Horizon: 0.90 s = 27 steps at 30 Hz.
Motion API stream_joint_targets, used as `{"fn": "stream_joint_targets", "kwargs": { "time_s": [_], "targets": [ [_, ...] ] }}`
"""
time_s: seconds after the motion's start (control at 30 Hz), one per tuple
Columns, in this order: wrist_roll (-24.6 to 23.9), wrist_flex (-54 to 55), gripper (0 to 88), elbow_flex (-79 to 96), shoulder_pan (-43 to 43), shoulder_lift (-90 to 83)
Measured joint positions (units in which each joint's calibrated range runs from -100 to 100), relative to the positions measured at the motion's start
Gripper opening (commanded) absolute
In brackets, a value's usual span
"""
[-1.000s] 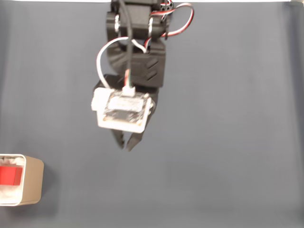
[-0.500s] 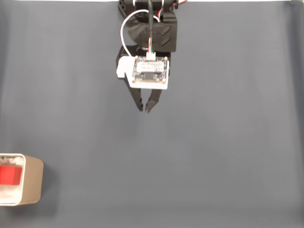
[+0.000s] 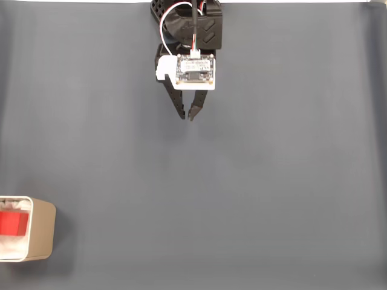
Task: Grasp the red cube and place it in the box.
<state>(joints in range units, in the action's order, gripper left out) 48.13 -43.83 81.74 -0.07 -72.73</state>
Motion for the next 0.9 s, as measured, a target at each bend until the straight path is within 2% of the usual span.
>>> {"fn": "stream_joint_targets", "kwargs": {
  "time_s": [0.43, 0.9],
  "targets": [
    [0.7, -7.7, 0.0, 16.2, 0.0, -18.7],
    [0.9, -26.7, 0.0, 17.3, 0.4, -26.6]
  ]
}}
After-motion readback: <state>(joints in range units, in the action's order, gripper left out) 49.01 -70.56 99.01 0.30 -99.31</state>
